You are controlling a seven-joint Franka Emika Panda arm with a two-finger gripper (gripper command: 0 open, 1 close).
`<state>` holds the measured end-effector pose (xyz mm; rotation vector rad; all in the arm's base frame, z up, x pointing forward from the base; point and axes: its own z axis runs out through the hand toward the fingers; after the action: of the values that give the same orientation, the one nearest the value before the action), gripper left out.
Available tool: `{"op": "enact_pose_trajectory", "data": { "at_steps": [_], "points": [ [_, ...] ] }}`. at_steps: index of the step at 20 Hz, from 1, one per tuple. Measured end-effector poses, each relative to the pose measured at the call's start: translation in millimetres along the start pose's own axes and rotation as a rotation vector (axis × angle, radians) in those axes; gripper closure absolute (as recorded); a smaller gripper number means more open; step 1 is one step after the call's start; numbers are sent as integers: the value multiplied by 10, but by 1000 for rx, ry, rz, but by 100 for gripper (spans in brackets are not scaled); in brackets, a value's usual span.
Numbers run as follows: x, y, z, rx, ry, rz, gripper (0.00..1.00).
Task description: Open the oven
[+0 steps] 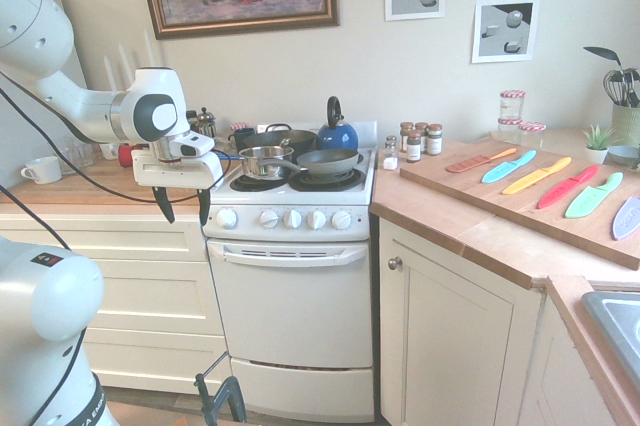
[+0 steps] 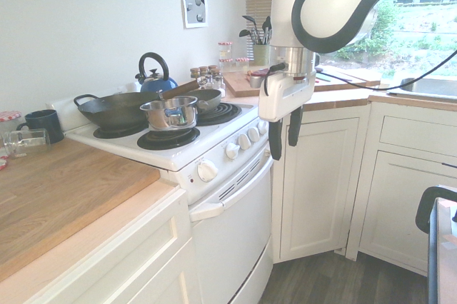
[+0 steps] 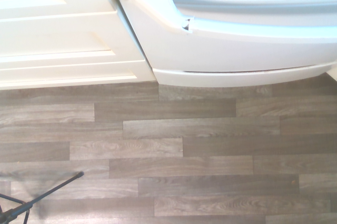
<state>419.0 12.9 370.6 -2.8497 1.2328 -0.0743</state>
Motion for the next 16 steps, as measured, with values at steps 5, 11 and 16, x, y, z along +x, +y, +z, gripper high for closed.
{"op": "enact_pose_trajectory", "data": {
  "at_steps": [5, 11, 16],
  "points": [
    [65, -64, 152, -11, -14, 4, 0],
    [542, -365, 668, -28, 14, 170, 0],
    [1084, -367, 1040, 28, 63, 269, 0]
  ]
}}
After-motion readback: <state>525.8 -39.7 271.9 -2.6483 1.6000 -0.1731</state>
